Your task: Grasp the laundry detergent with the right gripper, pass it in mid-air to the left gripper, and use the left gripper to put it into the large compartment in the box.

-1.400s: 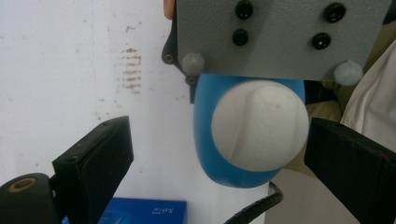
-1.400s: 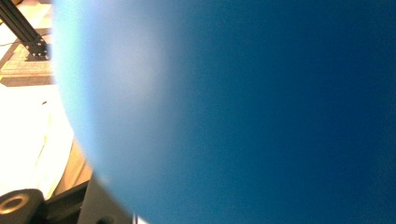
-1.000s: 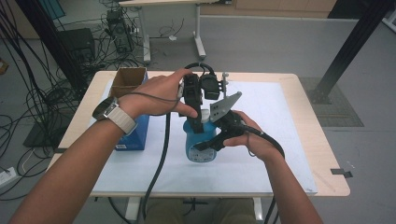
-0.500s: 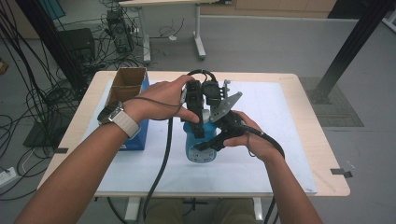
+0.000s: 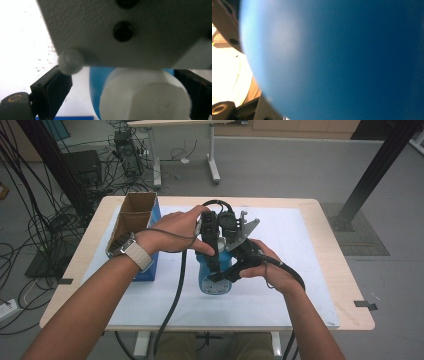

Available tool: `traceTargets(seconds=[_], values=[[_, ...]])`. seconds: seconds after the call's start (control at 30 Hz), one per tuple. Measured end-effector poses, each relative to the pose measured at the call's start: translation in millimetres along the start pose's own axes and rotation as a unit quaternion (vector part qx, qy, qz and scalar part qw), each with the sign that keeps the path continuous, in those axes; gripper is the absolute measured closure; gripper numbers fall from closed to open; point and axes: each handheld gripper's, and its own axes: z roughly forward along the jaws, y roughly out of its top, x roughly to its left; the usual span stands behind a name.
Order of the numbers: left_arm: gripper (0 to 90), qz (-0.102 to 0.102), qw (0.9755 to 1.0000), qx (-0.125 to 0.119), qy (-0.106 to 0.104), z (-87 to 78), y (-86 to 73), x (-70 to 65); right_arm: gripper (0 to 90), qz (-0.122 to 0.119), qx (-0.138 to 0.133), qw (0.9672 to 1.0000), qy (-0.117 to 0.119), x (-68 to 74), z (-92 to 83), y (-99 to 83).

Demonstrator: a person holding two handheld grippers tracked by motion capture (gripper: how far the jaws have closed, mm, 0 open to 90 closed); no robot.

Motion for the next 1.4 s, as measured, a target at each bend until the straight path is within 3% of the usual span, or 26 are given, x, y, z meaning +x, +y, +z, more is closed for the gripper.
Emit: traceTargets(seconds=[0.67,0.83,1.1,1.4], values=[[18.7,0.002,0.9999,-0.009,-0.013,4.4,-1.3,1.9,43.9,0.000,-0.005,1.0000,0.000,-0.1,-0.5,-0.7],[20.2,0.001,0.9998,-0.008,-0.017,4.8,-1.7,2.6,43.9,0.000,-0.010,0.9999,0.013,0.8,0.3,-0.6],[26.3,-0.007,0.9996,-0.013,-0.024,5.0,-2.1,2.8,43.9,-0.007,-0.012,0.9999,0.006,0.1,0.4,-0.7],[30.1,-0.002,0.9994,-0.012,-0.031,5.3,-1.3,3.1,43.9,0.005,-0.011,0.9999,0.010,2.4,-0.2,-1.0]])
